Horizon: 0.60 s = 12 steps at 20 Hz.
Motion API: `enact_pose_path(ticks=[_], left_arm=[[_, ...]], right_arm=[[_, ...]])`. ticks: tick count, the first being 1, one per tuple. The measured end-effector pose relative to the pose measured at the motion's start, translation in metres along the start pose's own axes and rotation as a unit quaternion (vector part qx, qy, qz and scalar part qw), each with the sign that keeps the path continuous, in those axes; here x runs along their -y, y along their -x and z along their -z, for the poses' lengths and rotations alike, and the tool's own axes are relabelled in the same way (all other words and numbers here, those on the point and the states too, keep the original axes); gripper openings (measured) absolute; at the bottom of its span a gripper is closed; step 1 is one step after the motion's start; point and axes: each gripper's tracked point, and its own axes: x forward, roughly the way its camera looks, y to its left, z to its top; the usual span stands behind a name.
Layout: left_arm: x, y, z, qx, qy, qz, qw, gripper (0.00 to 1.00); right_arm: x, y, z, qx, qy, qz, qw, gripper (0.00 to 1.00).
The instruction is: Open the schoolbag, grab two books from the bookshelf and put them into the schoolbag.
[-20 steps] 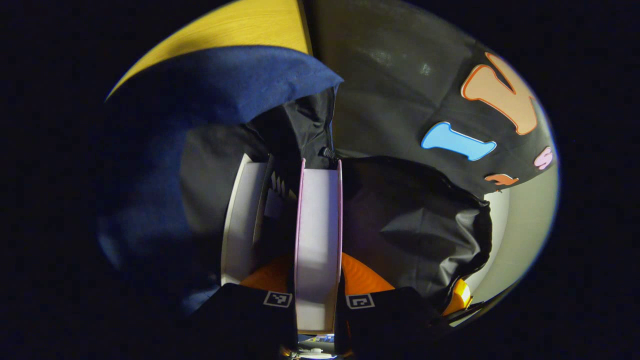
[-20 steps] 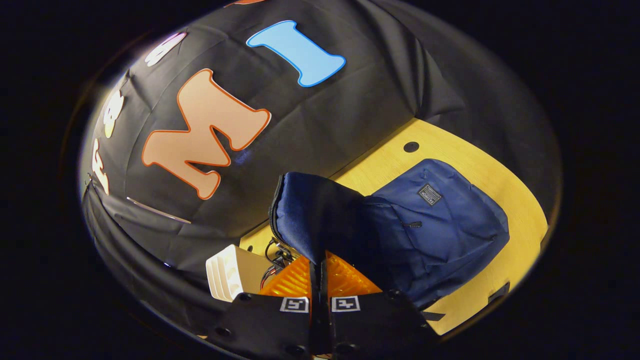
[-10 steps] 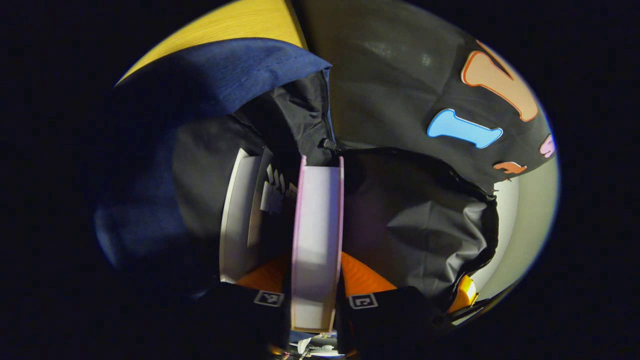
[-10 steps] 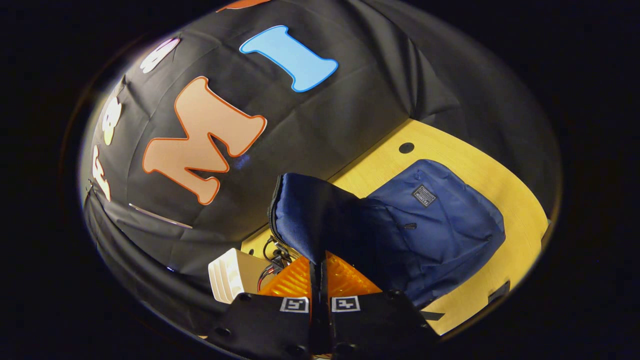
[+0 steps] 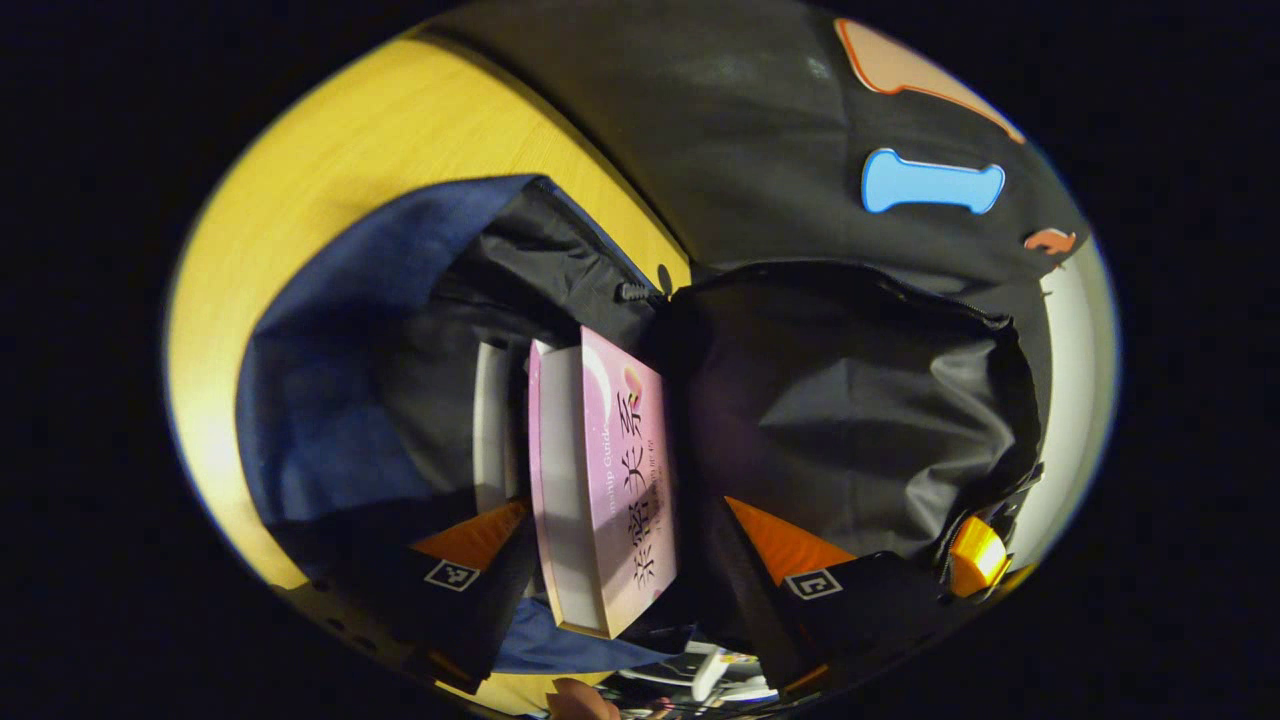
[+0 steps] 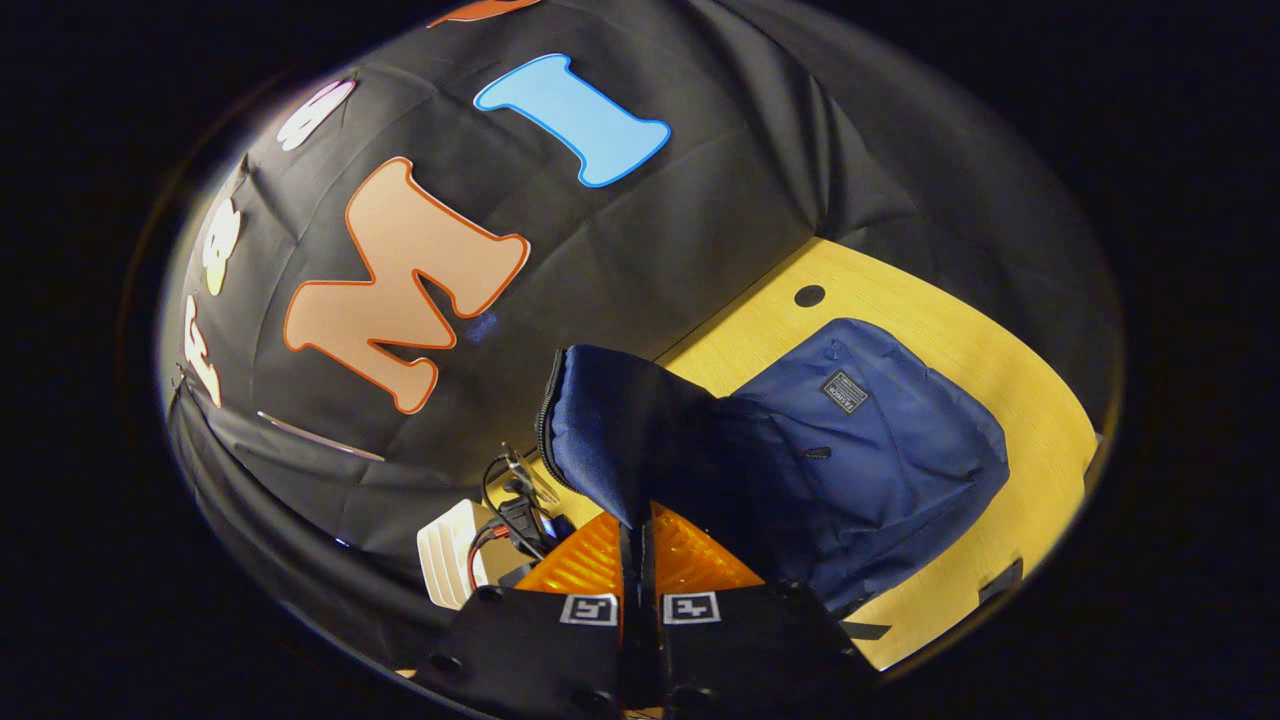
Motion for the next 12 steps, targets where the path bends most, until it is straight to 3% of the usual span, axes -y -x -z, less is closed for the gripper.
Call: enact_pose_path(ticks=[2,3,5,9,12], left_arm=[[-0.012,0.009,-0.007,0.009,-0.025,-0.038,0.999,1.0],[-0.023,0.013,-0.01,0.012,-0.047,-0.065,0.997,0.95],[-0.034,0.024,-0.023,0.033,-0.083,-0.097,0.991,0.95],[-0.042,0.049,-0.044,0.066,-0.137,-0.14,0.978,0.95],[-0.045,0.069,-0.06,0.085,-0.187,-0.175,0.963,0.95]], right_arm=[[-0.001,0.0,0.0,0.001,-0.001,0.0,1.0,0.02],[0.0,0.001,0.0,0.002,-0.001,0.0,1.0,0.03],[0.0,0.0,0.001,0.002,0.0,0.001,1.0,0.03],[-0.002,-0.001,0.003,0.003,0.001,0.002,1.0,0.03],[-0.004,-0.002,0.007,0.002,0.01,0.005,1.0,0.03]])
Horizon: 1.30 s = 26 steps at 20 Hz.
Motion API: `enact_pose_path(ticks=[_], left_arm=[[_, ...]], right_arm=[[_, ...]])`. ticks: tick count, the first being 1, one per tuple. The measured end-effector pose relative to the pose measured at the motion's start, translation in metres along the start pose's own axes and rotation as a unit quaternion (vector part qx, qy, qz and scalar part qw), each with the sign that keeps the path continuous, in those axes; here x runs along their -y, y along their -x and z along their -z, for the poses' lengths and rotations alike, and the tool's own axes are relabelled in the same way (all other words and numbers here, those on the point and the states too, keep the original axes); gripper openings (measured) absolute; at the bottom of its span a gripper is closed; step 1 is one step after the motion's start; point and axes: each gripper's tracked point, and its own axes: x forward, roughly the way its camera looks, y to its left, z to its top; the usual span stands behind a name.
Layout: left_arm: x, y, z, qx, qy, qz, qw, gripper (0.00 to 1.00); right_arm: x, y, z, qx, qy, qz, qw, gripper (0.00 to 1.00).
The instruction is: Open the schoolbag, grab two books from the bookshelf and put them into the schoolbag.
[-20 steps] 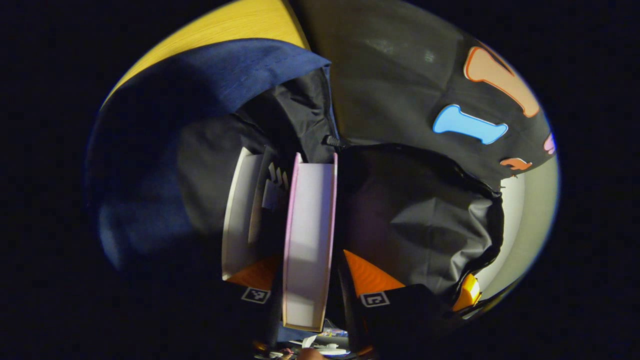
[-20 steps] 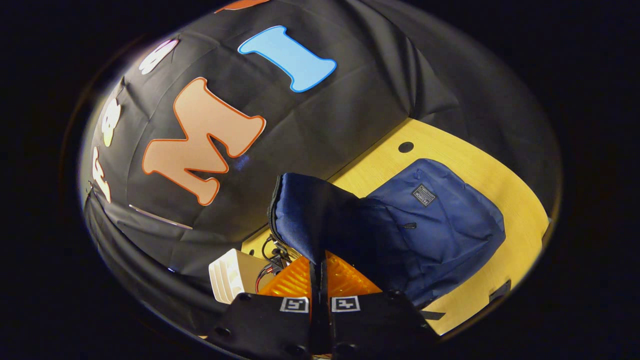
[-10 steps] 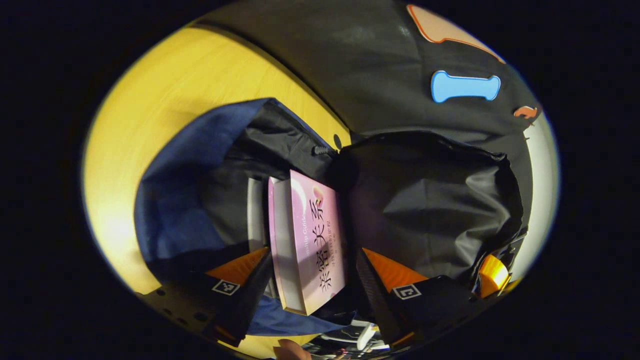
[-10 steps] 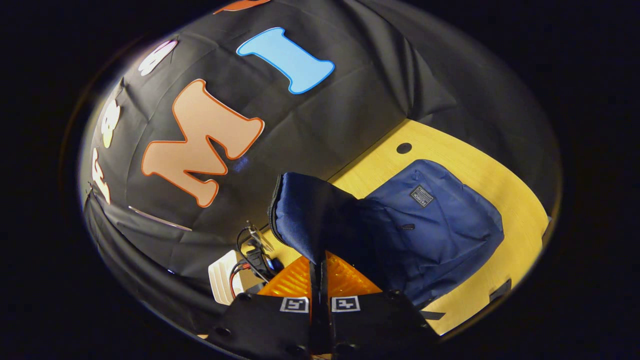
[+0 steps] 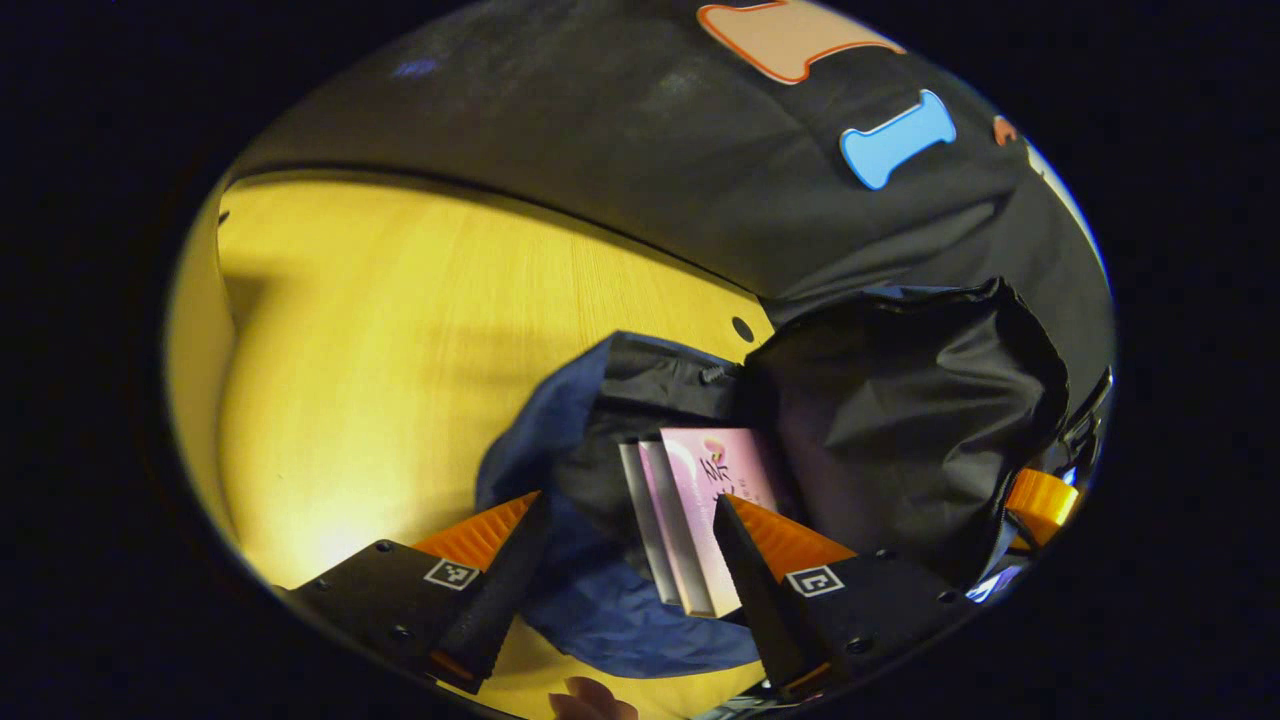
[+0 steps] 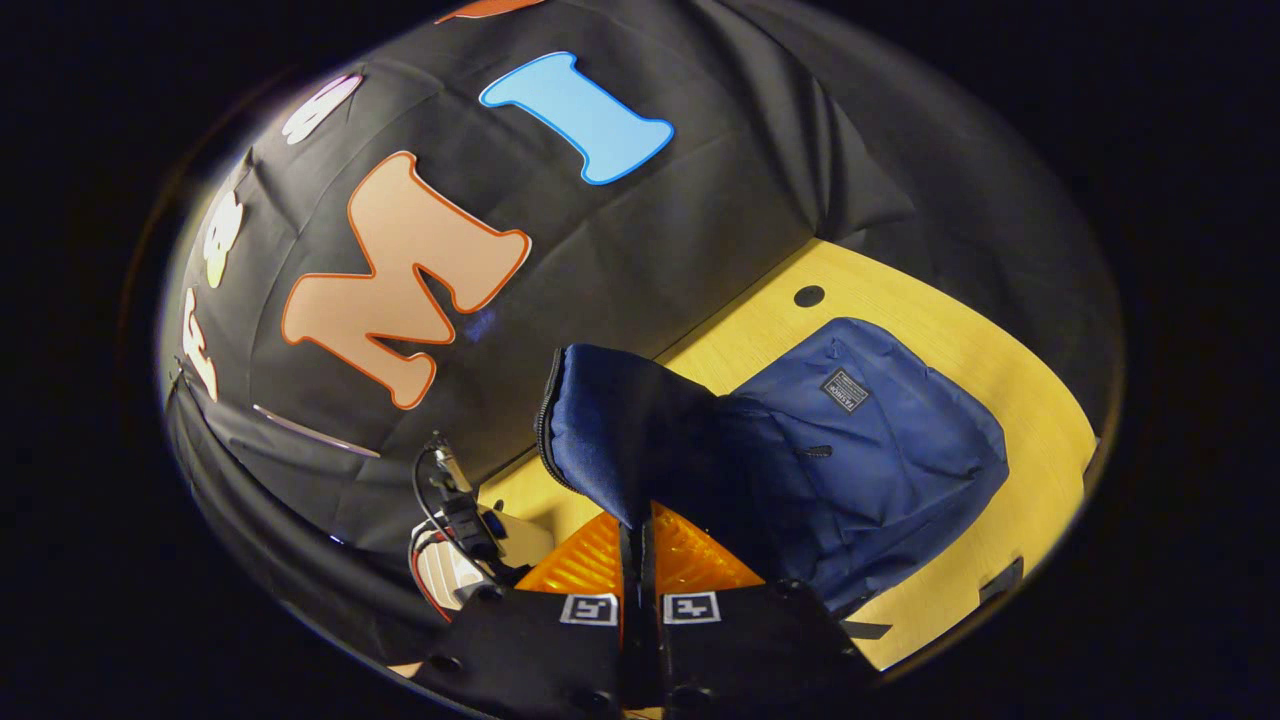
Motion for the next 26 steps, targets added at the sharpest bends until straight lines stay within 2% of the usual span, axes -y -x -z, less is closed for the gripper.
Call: enact_pose_path(ticks=[1,2,3,6,16,20,21,24,26], left_arm=[[-0.005,0.006,-0.005,0.008,-0.019,-0.011,1.0,0.95],[-0.008,0.013,-0.012,0.022,-0.036,-0.019,0.999,0.9],[-0.011,0.022,-0.022,0.035,-0.052,-0.028,0.998,0.95],[-0.018,0.05,-0.049,0.073,-0.092,-0.049,0.992,0.95],[-0.025,0.161,-0.111,0.197,-0.163,-0.097,0.962,0.94],[-0.028,0.23,-0.137,0.261,-0.182,-0.131,0.939,0.9],[-0.025,0.249,-0.145,0.282,-0.19,-0.142,0.93,0.94],[-0.022,0.317,-0.167,0.353,-0.197,-0.166,0.9,0.94],[-0.021,0.354,-0.17,0.375,-0.194,-0.17,0.89,0.93]], right_arm=[[-0.001,-0.001,0.001,0.0,0.002,0.001,1.0,0.03],[-0.002,-0.002,0.002,-0.001,0.004,0.001,1.0,0.03],[-0.002,-0.003,0.004,-0.001,0.005,0.001,1.0,0.03],[-0.004,-0.005,0.009,-0.003,0.008,0.0,1.0,0.03],[-0.009,-0.012,0.018,-0.007,0.019,0.0,1.0,0.02],[-0.008,-0.011,0.018,-0.008,0.022,0.0,1.0,0.03],[-0.009,-0.011,0.019,-0.009,0.024,0.0,1.0,0.03],[-0.01,-0.014,0.023,-0.012,0.03,0.001,0.999,0.02],[-0.011,-0.015,0.027,-0.016,0.034,0.001,0.999,0.02]])
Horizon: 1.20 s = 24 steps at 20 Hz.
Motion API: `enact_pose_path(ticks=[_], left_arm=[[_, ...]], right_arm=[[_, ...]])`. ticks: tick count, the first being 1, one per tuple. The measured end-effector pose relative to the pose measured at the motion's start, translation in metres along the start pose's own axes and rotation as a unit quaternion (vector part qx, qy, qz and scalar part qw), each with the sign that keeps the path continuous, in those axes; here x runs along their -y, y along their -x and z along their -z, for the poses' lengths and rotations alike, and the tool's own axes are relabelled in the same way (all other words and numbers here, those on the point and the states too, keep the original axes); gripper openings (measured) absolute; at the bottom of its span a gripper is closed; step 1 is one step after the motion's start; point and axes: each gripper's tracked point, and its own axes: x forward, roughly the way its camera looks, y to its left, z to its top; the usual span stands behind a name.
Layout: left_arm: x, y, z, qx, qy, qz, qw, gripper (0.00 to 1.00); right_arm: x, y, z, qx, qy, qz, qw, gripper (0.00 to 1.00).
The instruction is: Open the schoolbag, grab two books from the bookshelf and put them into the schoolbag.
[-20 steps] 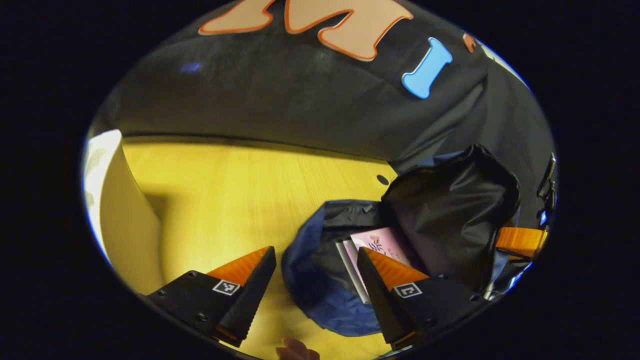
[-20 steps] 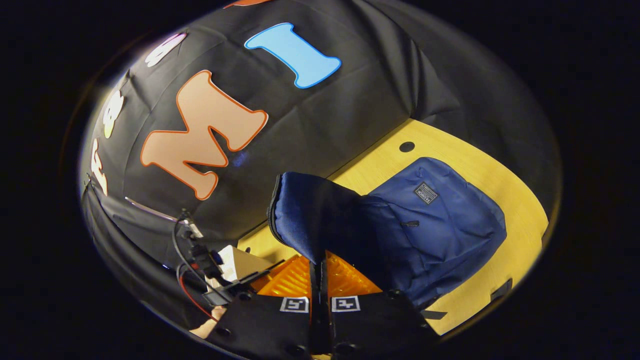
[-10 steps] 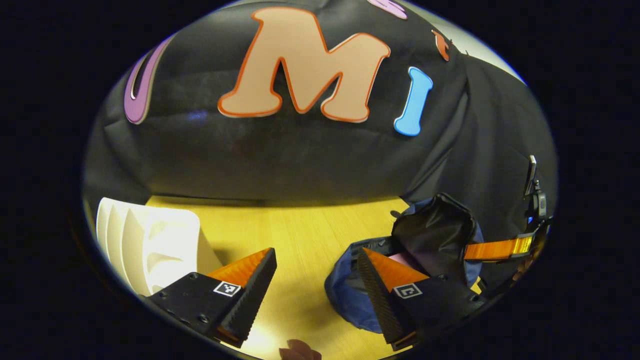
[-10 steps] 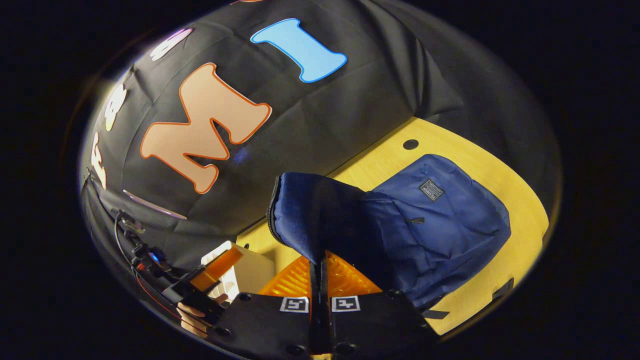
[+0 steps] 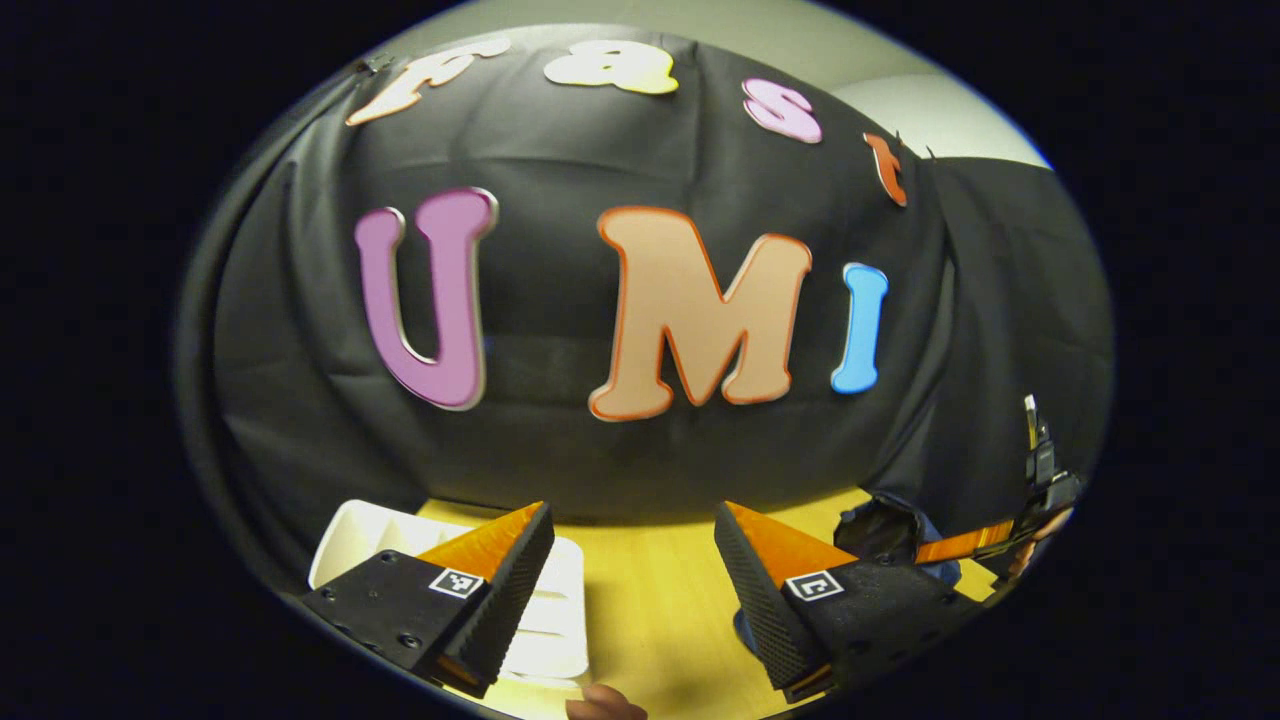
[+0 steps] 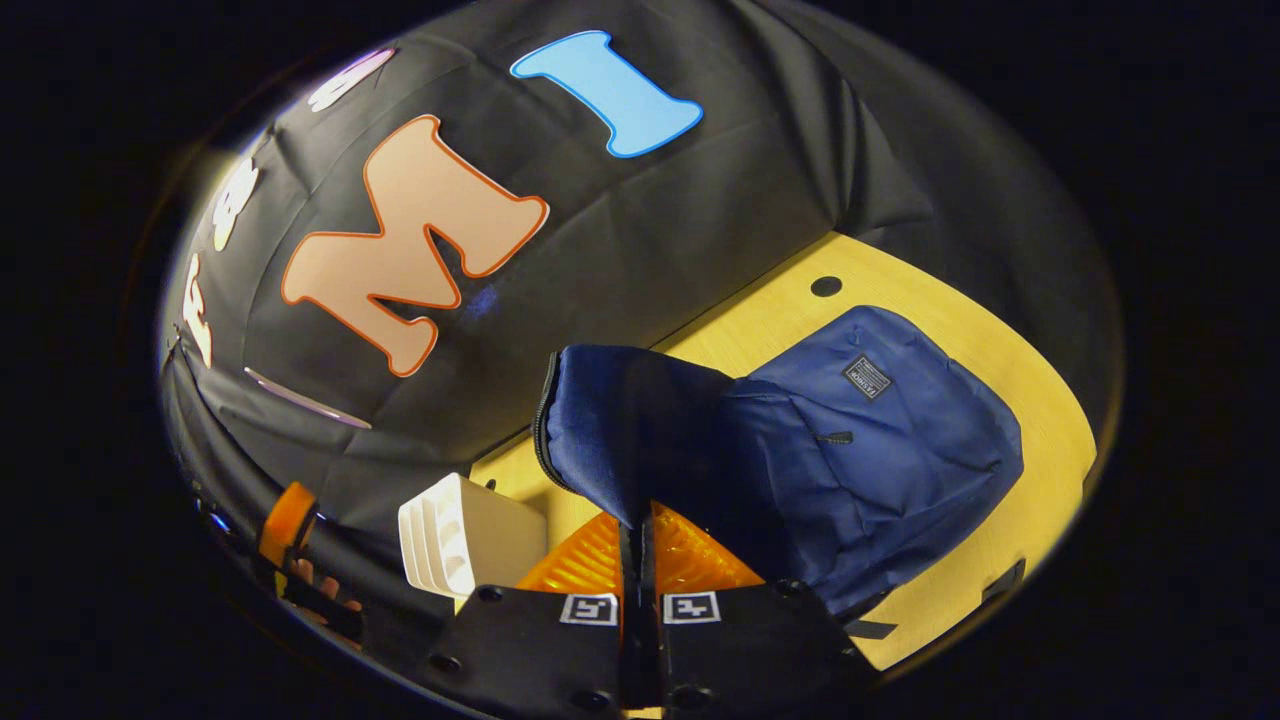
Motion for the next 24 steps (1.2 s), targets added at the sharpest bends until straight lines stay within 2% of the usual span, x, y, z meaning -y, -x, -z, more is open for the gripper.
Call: enact_pose_path(ticks=[2,3,9,12,14,19,24], left_arm=[[-0.016,0.013,-0.024,0.019,0.009,-0.009,1.0,0.96],[-0.025,0.019,-0.031,0.025,0.005,-0.016,1.0,0.9],[-0.051,0.064,-0.065,0.064,-0.024,-0.042,0.997,0.9],[-0.05,0.079,-0.063,0.065,-0.02,-0.042,0.997,0.91],[-0.051,0.085,-0.059,0.062,-0.027,-0.049,0.997,0.95],[-0.056,0.099,-0.058,0.068,-0.032,-0.057,0.996,0.94],[-0.06,0.106,-0.056,0.067,-0.014,-0.06,0.996,0.94]], right_arm=[[-0.002,-0.002,0.004,-0.004,0.001,0.0,1.0,0.02],[-0.003,-0.003,0.006,-0.005,0.003,0.001,1.0,0.02],[-0.007,-0.013,0.019,-0.017,0.022,0.011,1.0,0.03],[-0.01,-0.021,0.028,-0.024,0.03,0.023,0.999,0.03],[-0.01,-0.028,0.037,-0.03,0.044,0.034,0.998,0.03],[-0.015,-0.043,0.063,-0.053,0.085,0.061,0.993,0.02],[-0.011,-0.058,0.088,-0.078,0.129,0.094,0.984,0.03]])
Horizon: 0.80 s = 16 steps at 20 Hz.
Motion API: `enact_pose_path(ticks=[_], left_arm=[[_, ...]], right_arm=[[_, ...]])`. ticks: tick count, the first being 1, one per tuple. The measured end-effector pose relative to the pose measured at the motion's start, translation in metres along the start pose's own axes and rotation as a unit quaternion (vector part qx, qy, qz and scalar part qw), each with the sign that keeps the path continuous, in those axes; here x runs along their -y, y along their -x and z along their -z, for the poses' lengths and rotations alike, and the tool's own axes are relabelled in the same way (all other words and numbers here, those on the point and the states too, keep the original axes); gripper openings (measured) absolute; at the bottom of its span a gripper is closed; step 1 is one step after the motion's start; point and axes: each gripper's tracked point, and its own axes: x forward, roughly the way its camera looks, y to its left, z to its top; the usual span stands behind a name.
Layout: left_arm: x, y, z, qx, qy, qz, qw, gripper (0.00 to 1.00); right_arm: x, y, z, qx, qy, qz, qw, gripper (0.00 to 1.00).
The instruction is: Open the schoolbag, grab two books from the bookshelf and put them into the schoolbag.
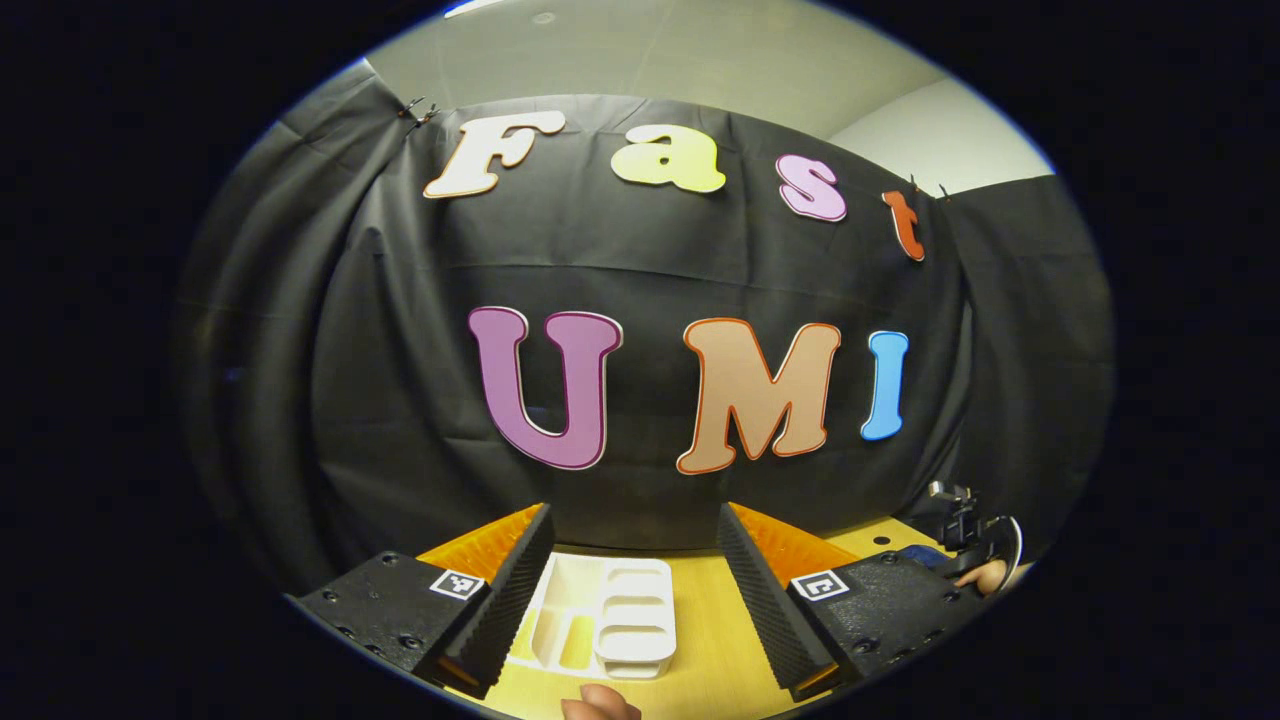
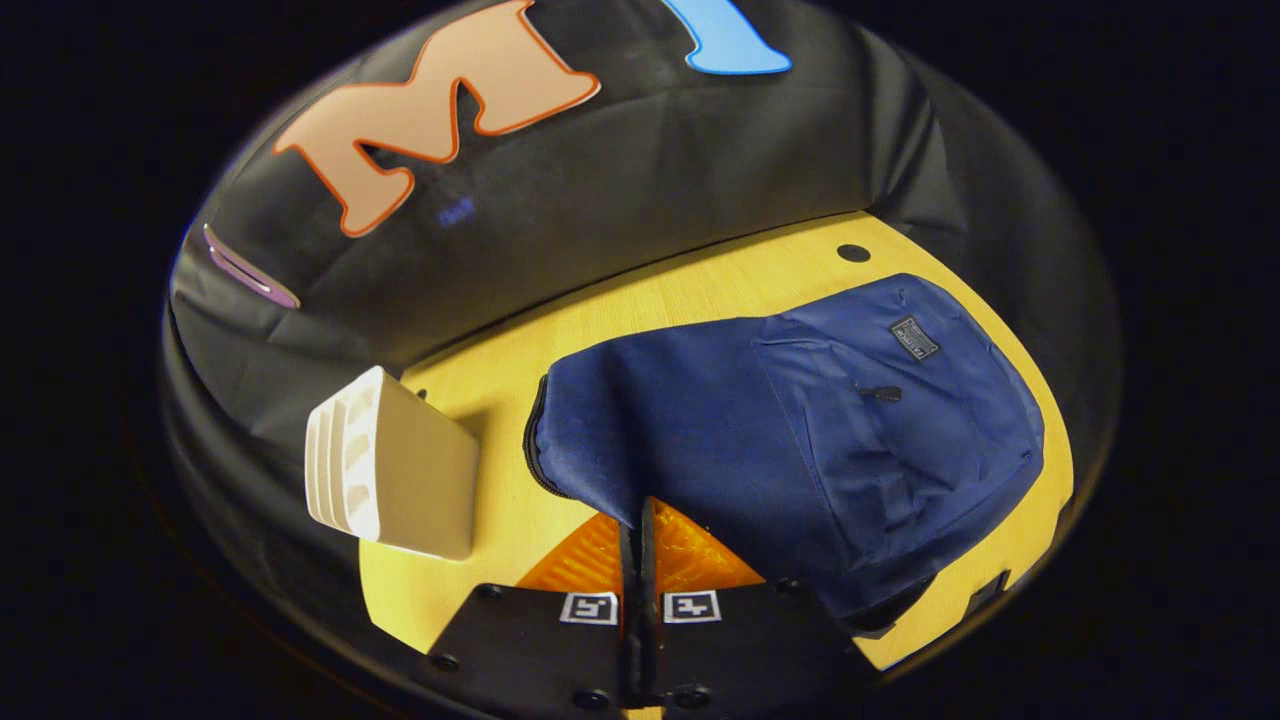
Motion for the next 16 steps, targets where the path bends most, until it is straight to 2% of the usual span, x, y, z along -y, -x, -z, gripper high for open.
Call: enact_pose_path(ticks=[9,15,16], left_arm=[[-0.016,0.004,0.0,0.003,0.018,-0.016,1.0,0.93],[-0.025,0.005,0.001,0.003,0.022,-0.025,0.999,0.93],[-0.025,0.005,0.001,0.002,0.024,-0.025,0.999,0.94]], right_arm=[[-0.006,-0.032,0.042,-0.051,0.103,0.06,0.992,0.03],[-0.006,-0.035,0.054,-0.062,0.107,0.077,0.989,0.04],[-0.004,-0.038,0.056,-0.064,0.11,0.08,0.989,0.09]])
